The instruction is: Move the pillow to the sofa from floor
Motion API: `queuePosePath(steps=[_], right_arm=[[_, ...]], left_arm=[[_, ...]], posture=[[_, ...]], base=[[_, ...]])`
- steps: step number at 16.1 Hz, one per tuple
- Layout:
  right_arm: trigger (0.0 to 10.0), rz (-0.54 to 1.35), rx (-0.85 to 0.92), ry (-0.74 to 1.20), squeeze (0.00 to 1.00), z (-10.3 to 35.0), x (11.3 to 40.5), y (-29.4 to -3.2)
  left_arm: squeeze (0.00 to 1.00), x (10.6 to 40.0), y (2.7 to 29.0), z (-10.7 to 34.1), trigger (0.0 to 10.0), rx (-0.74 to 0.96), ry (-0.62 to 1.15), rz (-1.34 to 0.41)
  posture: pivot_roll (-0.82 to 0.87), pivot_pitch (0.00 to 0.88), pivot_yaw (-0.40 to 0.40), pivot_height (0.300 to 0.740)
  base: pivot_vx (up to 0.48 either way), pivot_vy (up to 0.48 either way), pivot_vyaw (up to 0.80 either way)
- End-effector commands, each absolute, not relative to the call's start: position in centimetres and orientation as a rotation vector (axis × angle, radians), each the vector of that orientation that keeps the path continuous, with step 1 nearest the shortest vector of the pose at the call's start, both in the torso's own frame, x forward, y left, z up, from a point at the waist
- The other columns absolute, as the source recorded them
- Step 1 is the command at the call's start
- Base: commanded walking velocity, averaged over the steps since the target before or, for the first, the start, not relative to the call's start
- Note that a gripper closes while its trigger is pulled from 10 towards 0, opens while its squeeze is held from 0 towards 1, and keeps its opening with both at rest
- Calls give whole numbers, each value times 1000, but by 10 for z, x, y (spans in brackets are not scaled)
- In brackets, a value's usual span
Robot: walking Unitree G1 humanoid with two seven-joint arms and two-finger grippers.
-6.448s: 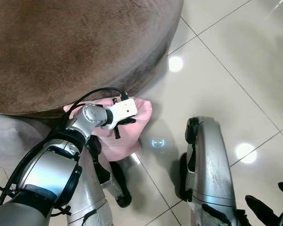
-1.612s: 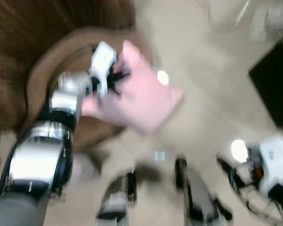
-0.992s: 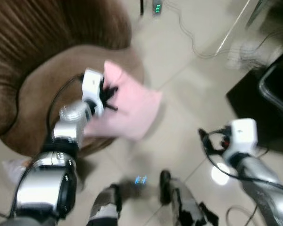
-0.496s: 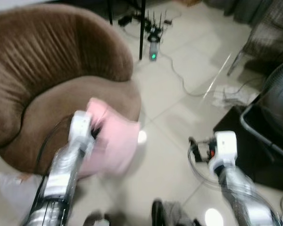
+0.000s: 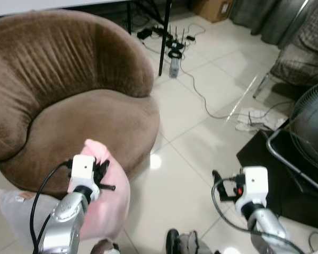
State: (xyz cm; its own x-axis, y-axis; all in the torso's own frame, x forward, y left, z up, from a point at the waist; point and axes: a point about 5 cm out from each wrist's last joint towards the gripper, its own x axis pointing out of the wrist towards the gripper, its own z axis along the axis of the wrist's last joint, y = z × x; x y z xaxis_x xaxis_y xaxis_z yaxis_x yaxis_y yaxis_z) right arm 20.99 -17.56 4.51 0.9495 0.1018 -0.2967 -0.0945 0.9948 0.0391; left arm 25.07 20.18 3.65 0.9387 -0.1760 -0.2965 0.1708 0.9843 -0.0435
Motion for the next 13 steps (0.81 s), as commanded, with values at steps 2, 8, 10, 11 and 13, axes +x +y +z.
queuePosePath(steps=[2,8,10,11,13], right_arm=[[10000,66,7,298,0,45,208,-182],[10000,73,13,316,0,38,202,-178],[10000,73,6,324,0,36,201,-178],[10000,73,5,327,0,35,200,-178],[10000,71,-5,331,0,34,201,-176]], left_arm=[[0,261,193,50,0,3,251,-222],[0,269,190,55,0,41,261,-227],[0,273,189,61,0,48,251,-229],[0,274,190,62,0,48,249,-228],[0,278,190,67,0,47,235,-225]], posture=[[-103,147,-92,740],[-115,141,-80,740],[-114,138,-75,740],[-114,138,-75,740],[-108,137,-73,740]], base=[[0,0,0],[349,0,0],[458,0,0],[458,0,0],[450,0,0]])
